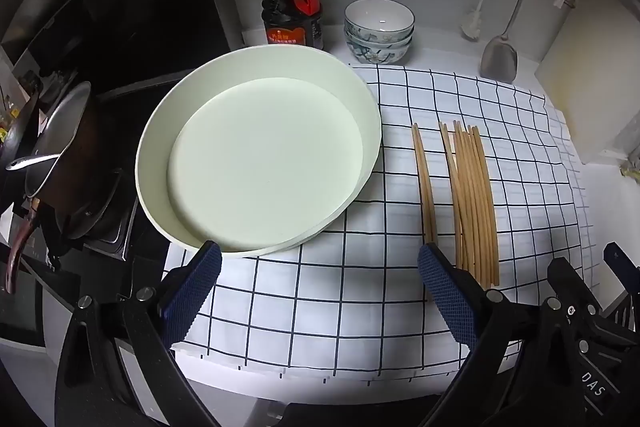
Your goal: Organize utensils
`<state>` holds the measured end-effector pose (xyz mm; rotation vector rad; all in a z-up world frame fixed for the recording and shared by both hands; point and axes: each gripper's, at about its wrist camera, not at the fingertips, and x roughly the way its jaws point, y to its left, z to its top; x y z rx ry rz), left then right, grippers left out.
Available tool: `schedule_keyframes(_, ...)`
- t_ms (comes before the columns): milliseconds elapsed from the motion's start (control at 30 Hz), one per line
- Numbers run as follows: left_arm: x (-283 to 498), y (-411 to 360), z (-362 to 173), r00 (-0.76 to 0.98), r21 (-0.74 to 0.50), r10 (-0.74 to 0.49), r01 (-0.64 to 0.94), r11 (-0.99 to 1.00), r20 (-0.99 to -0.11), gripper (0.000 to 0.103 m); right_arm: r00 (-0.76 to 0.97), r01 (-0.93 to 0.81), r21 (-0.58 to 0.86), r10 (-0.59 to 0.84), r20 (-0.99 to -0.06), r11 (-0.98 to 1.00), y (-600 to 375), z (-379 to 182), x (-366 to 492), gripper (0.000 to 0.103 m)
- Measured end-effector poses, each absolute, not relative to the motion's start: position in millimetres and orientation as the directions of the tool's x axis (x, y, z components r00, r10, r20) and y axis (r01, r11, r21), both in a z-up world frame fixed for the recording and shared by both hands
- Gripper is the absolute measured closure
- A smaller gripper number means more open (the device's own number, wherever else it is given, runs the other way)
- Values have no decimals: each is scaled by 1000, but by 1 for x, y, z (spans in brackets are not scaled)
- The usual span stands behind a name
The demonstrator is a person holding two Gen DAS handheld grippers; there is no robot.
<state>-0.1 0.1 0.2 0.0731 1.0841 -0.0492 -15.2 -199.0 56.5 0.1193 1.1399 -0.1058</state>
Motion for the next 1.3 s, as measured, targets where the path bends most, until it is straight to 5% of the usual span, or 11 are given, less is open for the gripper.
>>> schedule_keyframes(1300, 4, 1, 9, 474, 42, 1, 77, 996, -881, 6, 420, 148, 38, -28, -907, 988, -196, 63, -20, 9)
